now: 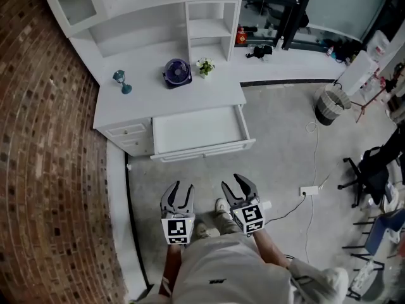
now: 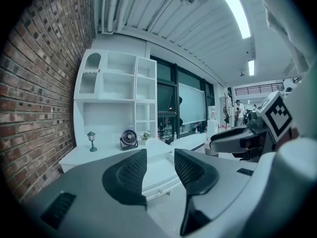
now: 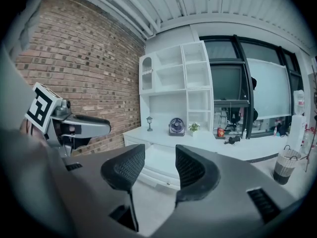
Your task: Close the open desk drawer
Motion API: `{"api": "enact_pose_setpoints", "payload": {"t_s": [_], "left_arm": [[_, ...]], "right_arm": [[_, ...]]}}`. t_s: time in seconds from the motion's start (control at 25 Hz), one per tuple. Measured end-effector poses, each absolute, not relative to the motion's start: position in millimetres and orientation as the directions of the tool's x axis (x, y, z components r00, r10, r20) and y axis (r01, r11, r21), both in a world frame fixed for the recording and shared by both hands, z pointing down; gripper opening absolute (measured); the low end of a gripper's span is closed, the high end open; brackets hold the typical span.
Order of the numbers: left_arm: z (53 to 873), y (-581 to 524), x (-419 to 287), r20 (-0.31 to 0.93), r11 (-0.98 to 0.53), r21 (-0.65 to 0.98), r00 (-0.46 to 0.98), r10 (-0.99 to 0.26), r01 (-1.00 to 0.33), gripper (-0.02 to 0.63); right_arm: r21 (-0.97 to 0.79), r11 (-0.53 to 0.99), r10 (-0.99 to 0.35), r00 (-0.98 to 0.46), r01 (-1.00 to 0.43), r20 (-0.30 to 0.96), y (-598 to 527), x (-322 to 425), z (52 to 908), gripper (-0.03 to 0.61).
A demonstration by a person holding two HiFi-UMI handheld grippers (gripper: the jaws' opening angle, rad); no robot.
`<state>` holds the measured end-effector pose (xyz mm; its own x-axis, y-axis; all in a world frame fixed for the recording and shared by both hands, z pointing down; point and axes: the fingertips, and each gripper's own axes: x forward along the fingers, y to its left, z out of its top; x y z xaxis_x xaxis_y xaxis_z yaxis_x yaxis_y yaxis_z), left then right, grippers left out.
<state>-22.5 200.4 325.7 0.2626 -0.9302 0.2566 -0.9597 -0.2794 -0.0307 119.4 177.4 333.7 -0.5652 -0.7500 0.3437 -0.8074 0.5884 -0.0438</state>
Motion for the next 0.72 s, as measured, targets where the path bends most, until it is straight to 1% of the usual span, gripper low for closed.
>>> {"api": "enact_pose_setpoints", "payload": {"t_s": [0.32, 0.72], "left_arm": [[332, 138, -3, 0.284, -0.220, -0.038, 0.200, -0.938, -0.975, 0.189], [330, 97, 13, 0.293, -0.162, -0.062, 0.137, -0.946, -0.985, 0.188]], "right_arm": [[-0.055, 0.639, -0.706, -0.613, -0.767, 0.353, 108, 136, 343, 0.183], [-0.084, 0.676, -0.677, -0.662, -0.732, 0.322, 58, 145, 343, 0.183]]}}
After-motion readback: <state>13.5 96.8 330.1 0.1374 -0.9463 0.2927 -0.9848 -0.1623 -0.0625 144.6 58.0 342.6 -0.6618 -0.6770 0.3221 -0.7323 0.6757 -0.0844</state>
